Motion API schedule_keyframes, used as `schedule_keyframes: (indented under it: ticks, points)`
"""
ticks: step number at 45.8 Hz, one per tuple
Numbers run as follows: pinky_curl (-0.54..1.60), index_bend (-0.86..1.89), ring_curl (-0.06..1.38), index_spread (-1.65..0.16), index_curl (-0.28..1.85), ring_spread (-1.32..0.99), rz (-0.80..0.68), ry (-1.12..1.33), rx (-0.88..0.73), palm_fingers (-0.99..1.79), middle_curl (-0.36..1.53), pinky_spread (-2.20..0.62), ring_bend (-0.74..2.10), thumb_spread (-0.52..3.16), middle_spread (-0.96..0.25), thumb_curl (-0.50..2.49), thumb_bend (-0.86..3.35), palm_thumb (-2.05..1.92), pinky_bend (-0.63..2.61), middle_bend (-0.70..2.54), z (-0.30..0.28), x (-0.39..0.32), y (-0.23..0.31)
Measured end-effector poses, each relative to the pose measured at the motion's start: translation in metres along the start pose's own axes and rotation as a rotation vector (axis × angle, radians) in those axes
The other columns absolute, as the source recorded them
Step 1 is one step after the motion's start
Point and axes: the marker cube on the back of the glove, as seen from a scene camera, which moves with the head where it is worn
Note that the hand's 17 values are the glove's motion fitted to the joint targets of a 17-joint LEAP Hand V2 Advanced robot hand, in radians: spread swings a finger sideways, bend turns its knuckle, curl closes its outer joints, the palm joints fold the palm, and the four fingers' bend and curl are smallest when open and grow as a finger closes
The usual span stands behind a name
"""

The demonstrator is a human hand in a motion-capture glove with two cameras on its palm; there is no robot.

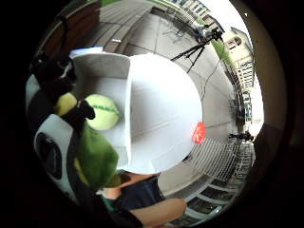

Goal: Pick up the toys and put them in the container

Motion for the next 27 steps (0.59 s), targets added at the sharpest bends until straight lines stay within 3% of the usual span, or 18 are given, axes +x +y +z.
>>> schedule_keyframes:
  ticks: [4, 9, 16, 22, 27]
  points:
    - [0.46, 0.10, 0.42, -0.32, 0.73, -0.36, -0.013, -0.074, -0.068, 0.50, 0.56, -0.37, 0.98, 1.02, -0.30, 0.71, -0.14, 0.29, 1.05, 0.37, 0.007, 0.034, -0.024]
    - [0.48, 0.07, 0.35, -0.27, 0.66, -0.26, -0.044, -0.032, -0.016, 0.18, 0.52, -0.27, 0.82, 1.07, -0.17, 0.60, -0.10, 0.09, 1.18, 0.27, 0.006, 0.049, -0.031]
    - [0.46, 0.12, 0.29, -0.22, 0.58, -0.18, -0.103, -0.042, -0.023, 0.07, 0.50, -0.16, 0.71, 1.10, -0.08, 0.51, -0.05, -0.01, 1.22, 0.28, -0.003, 0.054, -0.020]
    - [0.42, 0.16, 0.26, -0.20, 0.56, -0.18, -0.072, 0.065, 0.027, 0.01, 0.51, -0.12, 0.65, 1.11, -0.03, 0.46, -0.05, -0.03, 1.14, 0.32, -0.023, 0.020, 0.043]
    - [0.38, 0.18, 0.25, -0.20, 0.54, -0.19, -0.073, 0.124, 0.070, -0.04, 0.50, -0.13, 0.60, 1.11, -0.03, 0.42, -0.05, -0.05, 1.04, 0.33, -0.029, 0.045, 0.067]
